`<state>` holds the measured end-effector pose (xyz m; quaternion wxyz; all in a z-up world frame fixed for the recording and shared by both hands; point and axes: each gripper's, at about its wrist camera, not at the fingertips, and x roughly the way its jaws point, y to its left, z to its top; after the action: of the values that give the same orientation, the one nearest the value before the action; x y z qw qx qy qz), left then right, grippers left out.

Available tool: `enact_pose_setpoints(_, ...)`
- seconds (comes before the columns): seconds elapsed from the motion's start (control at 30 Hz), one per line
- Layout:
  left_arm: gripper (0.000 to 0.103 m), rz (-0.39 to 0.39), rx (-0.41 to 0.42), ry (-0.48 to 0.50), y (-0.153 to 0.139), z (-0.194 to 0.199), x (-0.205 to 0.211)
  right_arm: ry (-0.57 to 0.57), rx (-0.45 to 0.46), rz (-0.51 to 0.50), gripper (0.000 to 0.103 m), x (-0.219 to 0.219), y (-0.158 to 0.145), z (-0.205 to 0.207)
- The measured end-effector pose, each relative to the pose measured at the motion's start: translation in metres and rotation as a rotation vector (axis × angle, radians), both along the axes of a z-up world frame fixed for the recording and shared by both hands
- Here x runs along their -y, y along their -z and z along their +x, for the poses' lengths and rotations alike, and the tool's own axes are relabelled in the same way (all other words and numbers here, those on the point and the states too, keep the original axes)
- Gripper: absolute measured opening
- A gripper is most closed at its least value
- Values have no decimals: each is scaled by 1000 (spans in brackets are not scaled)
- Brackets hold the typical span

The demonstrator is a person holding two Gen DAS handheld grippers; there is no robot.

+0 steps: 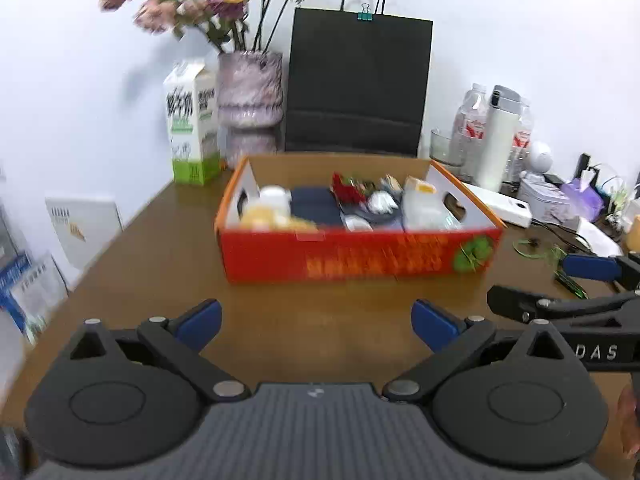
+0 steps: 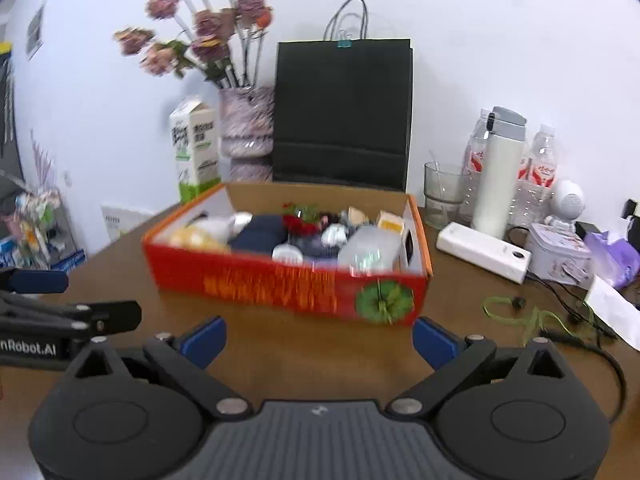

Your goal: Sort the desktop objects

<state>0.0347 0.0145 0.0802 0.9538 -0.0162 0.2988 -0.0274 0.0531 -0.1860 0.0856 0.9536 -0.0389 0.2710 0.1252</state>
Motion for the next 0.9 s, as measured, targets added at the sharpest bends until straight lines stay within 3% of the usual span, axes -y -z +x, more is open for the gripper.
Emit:
enact_pose_setpoints(0.23, 103, -8, -19, -35, 38, -60, 9, 2, -19, 19, 101, 13, 31, -74)
enact_pose_setpoints(0.43, 103, 7, 4, -50, 59, -95, 9, 10, 12, -53, 101, 10, 55, -122)
enact_pose_setpoints(0.73, 103, 27, 3, -38, 72, -114, 4, 11, -26, -11, 101, 10, 74, -150)
enact_pose_setpoints(0.9, 103, 19, -11, -7, 75, -114, 8, 27, -15, -41, 102, 4, 72, -147)
